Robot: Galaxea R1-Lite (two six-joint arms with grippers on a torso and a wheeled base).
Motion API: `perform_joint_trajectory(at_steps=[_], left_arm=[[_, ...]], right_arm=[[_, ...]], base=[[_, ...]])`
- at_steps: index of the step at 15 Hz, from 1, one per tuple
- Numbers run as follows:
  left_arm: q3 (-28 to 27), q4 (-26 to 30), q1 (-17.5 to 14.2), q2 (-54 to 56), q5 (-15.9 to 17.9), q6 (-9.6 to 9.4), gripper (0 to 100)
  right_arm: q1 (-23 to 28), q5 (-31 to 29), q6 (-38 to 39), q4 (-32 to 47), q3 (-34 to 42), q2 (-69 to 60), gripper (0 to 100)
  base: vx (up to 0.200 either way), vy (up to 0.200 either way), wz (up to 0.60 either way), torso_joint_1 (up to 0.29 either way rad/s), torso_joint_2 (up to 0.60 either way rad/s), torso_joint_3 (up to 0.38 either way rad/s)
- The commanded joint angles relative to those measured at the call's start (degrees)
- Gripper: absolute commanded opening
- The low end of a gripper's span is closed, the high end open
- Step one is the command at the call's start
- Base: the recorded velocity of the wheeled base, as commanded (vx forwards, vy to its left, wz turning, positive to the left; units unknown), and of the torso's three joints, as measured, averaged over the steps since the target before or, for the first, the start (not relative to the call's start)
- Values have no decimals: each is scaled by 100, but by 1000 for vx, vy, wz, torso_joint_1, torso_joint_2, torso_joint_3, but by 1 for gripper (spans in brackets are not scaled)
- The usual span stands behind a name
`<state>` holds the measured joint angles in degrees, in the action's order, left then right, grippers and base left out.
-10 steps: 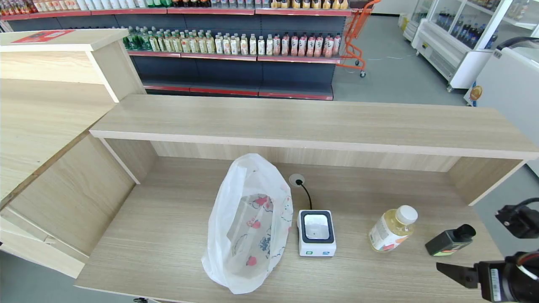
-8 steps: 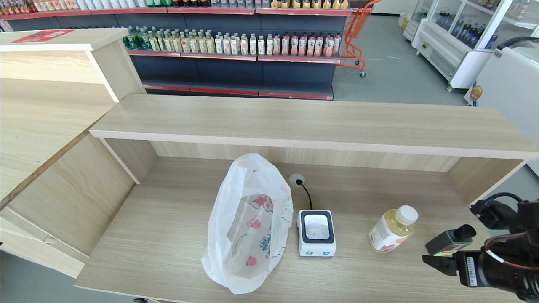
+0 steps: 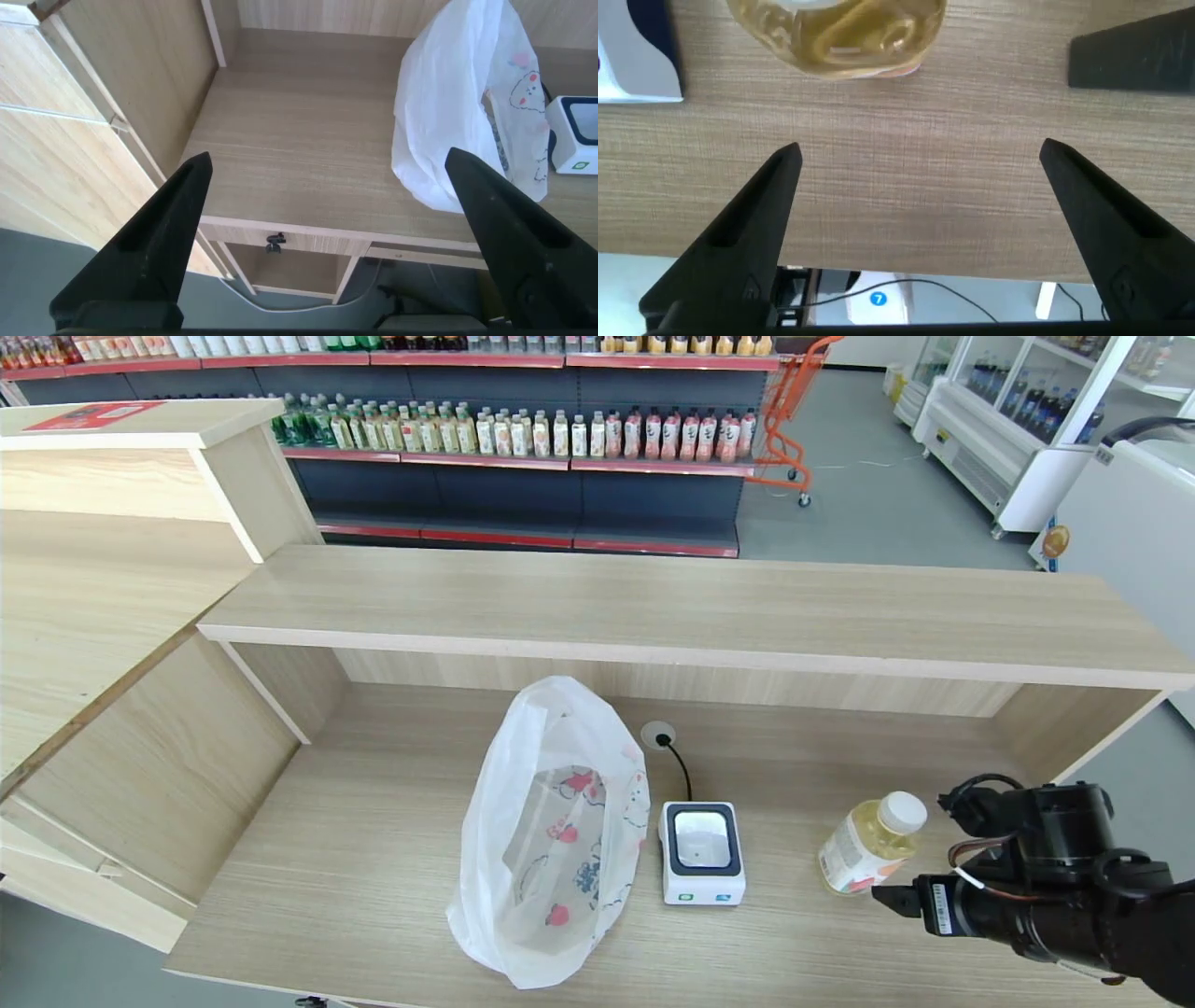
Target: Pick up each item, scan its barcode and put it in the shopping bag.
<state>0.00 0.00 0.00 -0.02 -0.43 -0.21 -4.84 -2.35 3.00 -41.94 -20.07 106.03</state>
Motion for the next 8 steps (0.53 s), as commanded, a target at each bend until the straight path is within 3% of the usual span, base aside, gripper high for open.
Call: perform_joint_trajectory(at_steps=[1,8], left_arm=[[0,0,0,-6,-1,3,100],[0,0,0,-6,-1,3,100]], right_arm=[[-122,7,-1,-500,3,708,100],[-386,24,-186,-2583,-24,1693,100]], base=[[0,0,0,0,0,0],[0,0,0,0,0,0]])
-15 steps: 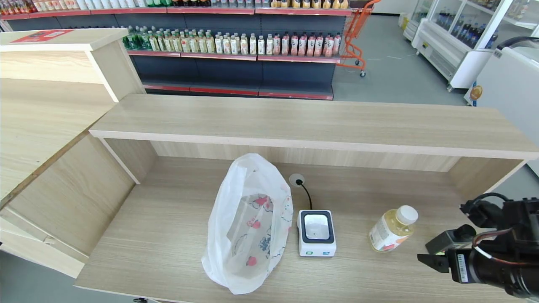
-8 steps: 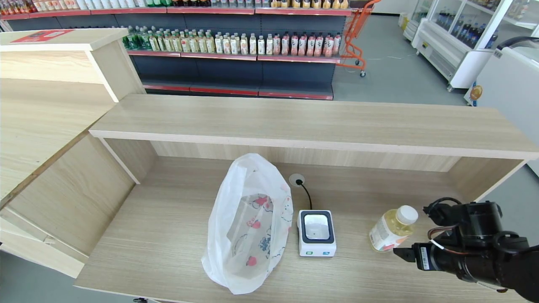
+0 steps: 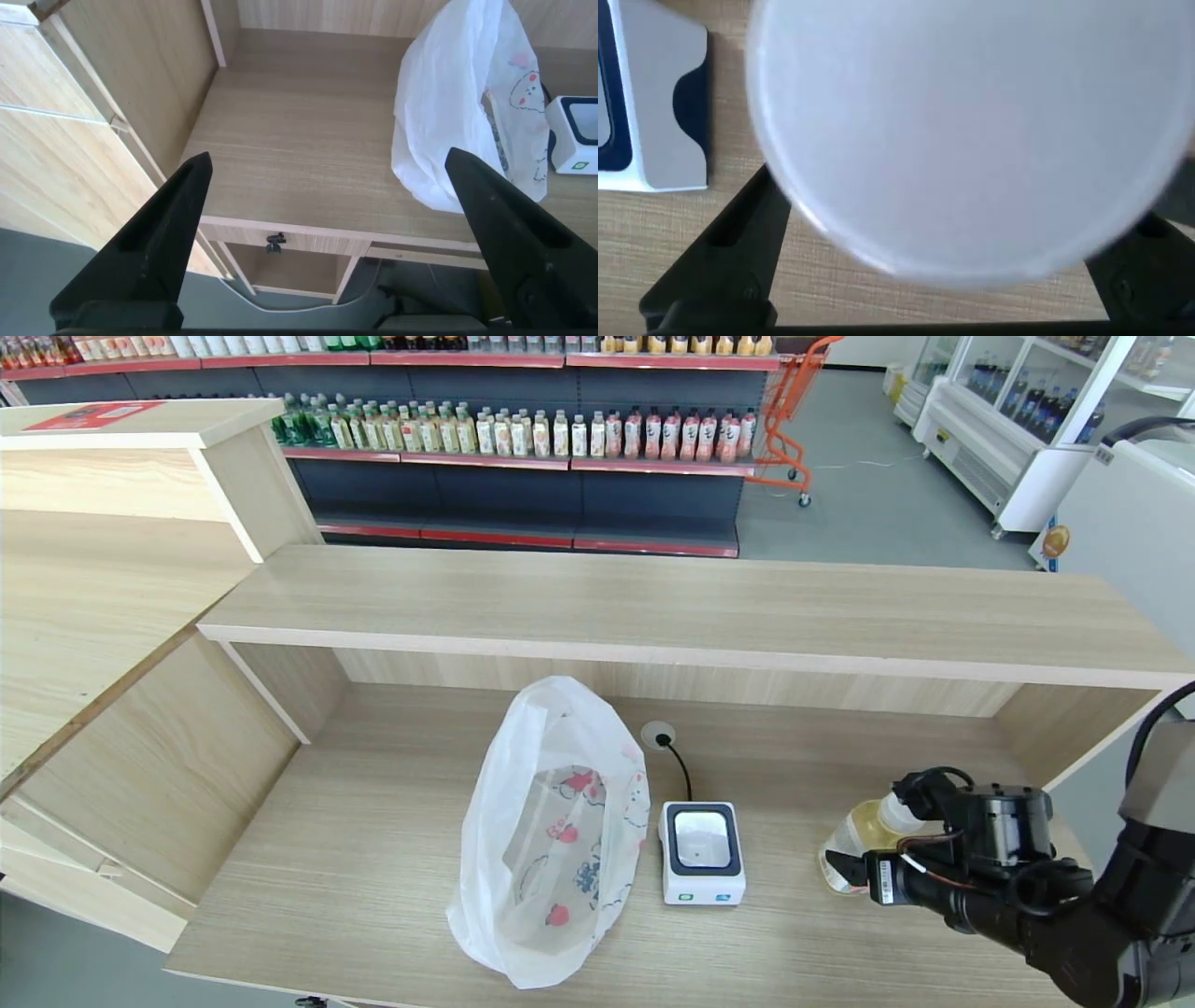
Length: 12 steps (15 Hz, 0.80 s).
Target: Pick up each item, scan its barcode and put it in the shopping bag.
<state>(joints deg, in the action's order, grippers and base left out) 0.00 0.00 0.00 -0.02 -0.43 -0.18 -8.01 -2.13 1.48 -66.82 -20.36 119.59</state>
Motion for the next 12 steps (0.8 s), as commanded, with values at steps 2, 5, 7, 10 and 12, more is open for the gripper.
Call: perform_joint_trajectory(at_steps=[2,5,7,10,12], left_arm=[[0,0,0,-6,-1,1,100],[0,0,0,2,-1,1,100],[0,0,0,-6,-1,1,100],[0,0,0,-6,-1,1,100],[0,0,0,-6,-1,1,100]], right_arm=[[-96,125,-121,-525,-3,557,100],[-87,257,-446,-1053,-21,838,100],[-96,266,-578,-1369,-21,1022,100],[-131,424,-622,-1765,-161,1172,100],[-140,495,-851,-1949,-223,1189,100]], base=[[0,0,0,0,0,0],[0,0,0,0,0,0],[0,0,0,0,0,0],[0,0,0,0,0,0],[0,0,0,0,0,0]])
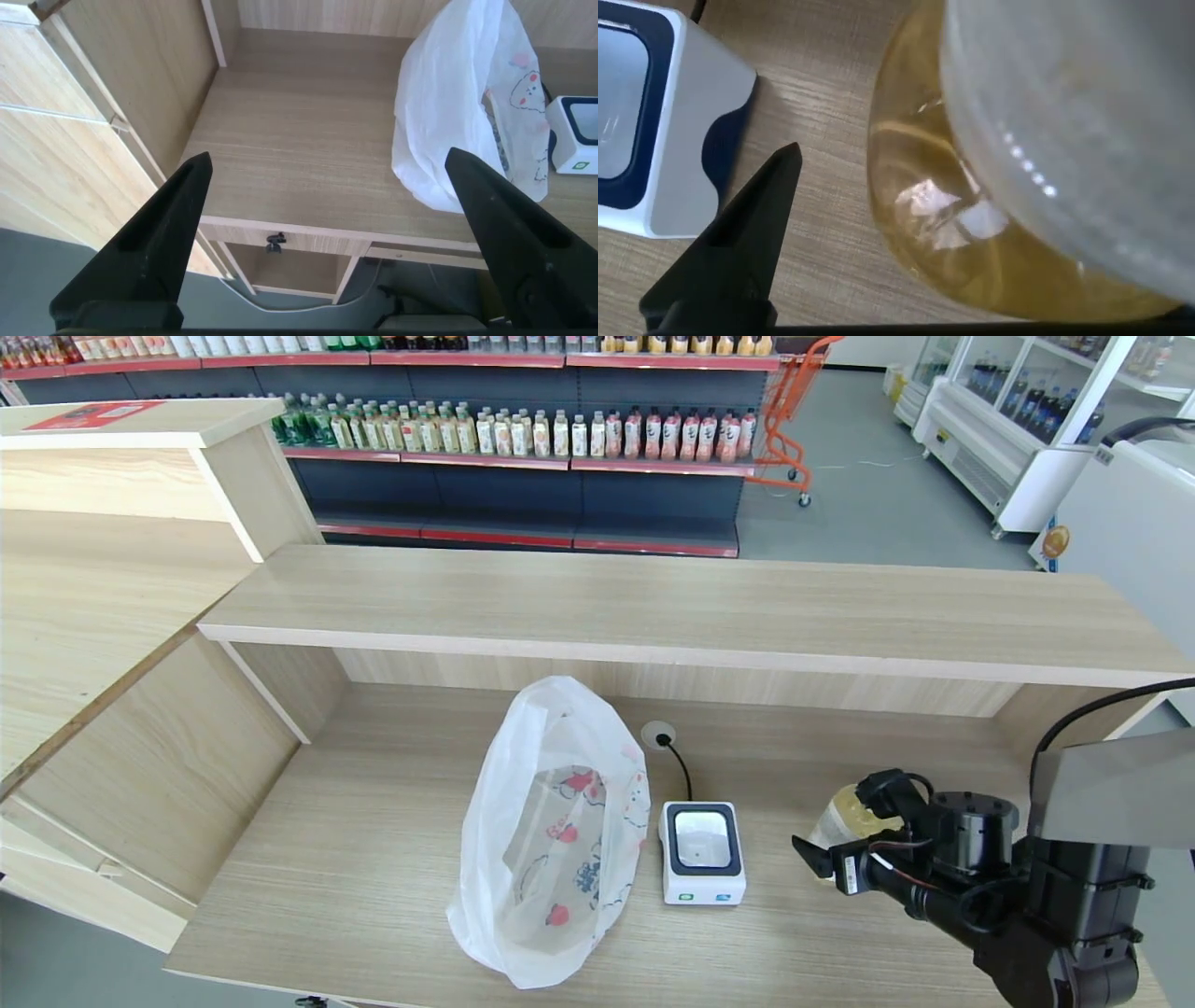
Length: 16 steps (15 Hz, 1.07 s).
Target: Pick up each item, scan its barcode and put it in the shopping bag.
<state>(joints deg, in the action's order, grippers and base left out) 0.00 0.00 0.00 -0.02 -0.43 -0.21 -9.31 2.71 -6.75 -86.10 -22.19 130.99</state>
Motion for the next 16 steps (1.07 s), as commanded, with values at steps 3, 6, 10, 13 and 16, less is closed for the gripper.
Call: perform_joint_trajectory(at_steps=[3,6,10,13,16], left_arm=[[0,0,0,2,-1,3,100],[0,0,0,2,-1,3,100],[0,0,0,-6,-1,3,100],[0,0,0,-6,-1,3,100],[0,0,0,2,-1,3,100]], right_arm=[[-9,116,-450,-258,-58,173,100],[-9,125,-511,-302,-190,269,100],[0,371,-555,-302,-471,296,0],[-18,415,-775,-284,-620,322,0],[-71,406,-942,-276,-673,392,0]], base=[[0,0,0,0,0,0],[0,0,0,0,0,0],[0,0,0,0,0,0],[0,0,0,0,0,0],[0,0,0,0,0,0]])
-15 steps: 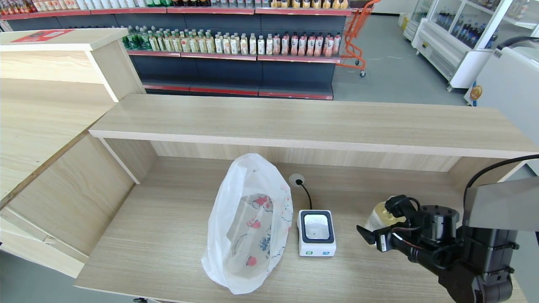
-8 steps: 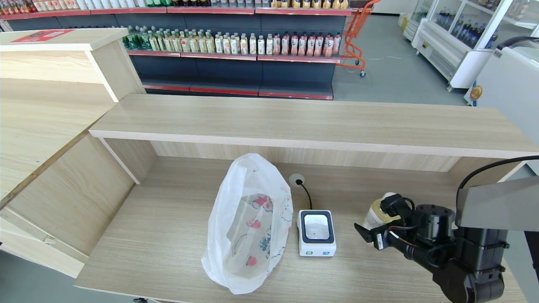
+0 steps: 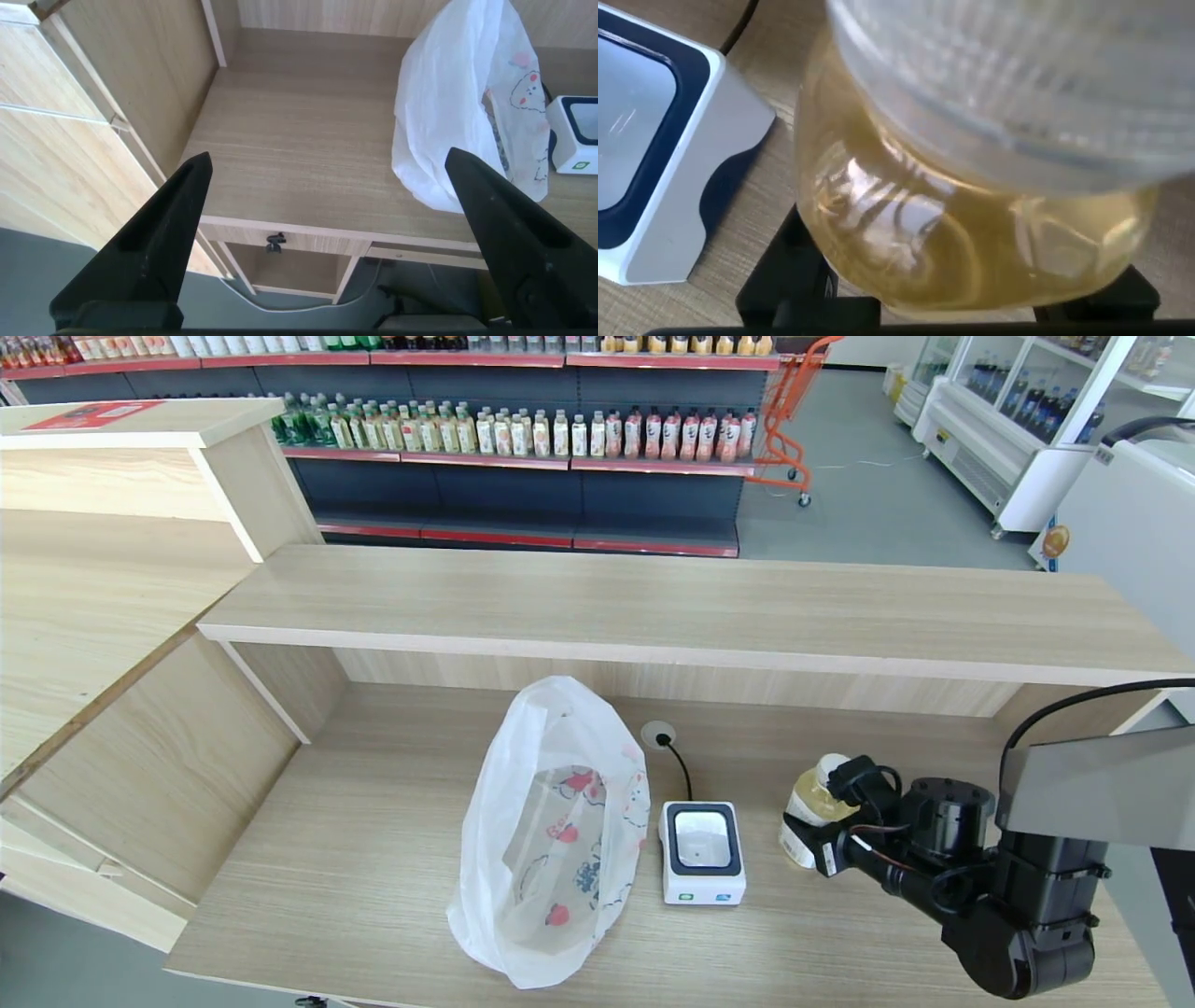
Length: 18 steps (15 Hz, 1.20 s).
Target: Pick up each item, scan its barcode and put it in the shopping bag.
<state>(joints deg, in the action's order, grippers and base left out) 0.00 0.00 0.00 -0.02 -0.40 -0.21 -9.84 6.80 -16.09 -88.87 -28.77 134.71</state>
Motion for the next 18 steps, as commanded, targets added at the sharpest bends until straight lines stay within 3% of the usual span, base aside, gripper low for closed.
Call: perform_joint_trajectory(at_steps=[1,5,7,8,9,10,12,15,18], left_arm=[[0,0,0,2,-4,-6,100],[0,0,0,-6,-4,3,100],[0,0,0,2,-4,3,100],[0,0,0,-6,-4,3,100],[0,0,0,-6,-4,3,100],[0,0,0,-6,-4,3,100],[0,0,0,-6,-4,3,100],[0,0,0,-6,-4,3,100],[0,0,0,-6,-4,3,100]], right_arm=[[-18,-3,-34,1,-23,29,0],[17,67,212,10,-15,-199,0],[43,550,1565,880,82,-1289,0],[122,726,1882,1337,91,-1728,0],[351,1350,2233,2269,126,-2563,0],[492,1930,2383,2647,223,-3047,0],[738,3275,2734,2787,680,-3829,0],[667,4338,2769,2840,1040,-4330,0],[79,4611,2804,3280,1075,-4752,0]], base=[[0,0,0,0,0,0],[0,0,0,0,0,0],[0,0,0,0,0,0],[0,0,0,0,0,0],[0,0,0,0,0,0],[0,0,0,0,0,0],[0,0,0,0,0,0],[0,0,0,0,0,0],[0,0,0,0,0,0]])
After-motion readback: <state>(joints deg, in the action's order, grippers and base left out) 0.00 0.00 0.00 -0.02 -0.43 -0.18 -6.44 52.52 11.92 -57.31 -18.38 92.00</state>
